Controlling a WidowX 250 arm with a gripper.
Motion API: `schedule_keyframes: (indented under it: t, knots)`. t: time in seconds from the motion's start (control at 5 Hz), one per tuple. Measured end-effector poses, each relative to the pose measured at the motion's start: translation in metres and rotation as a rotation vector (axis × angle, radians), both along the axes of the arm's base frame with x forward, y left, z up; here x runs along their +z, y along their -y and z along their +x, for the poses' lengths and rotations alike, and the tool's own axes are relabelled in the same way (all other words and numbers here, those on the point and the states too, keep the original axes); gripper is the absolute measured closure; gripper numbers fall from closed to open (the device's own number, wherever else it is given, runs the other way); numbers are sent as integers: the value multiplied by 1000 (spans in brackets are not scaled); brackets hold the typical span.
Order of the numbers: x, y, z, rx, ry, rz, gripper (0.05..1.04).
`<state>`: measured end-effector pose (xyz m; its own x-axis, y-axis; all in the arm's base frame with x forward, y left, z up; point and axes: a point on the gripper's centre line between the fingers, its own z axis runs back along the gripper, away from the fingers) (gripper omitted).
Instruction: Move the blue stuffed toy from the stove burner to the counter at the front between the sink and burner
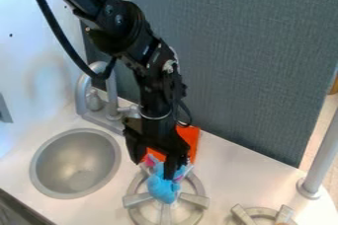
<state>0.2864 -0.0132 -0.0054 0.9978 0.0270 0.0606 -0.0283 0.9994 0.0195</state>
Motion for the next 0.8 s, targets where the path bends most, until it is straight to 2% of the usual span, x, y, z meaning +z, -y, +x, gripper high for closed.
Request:
schedule_keyframes:
  t: [0.2,0.6,0.8]
  knots:
    - [-8,0,-3,5,-26,1,83]
    - [-49,-3,23,16,-40,25,83]
    - [-62,-3,27,17,-79,29,83]
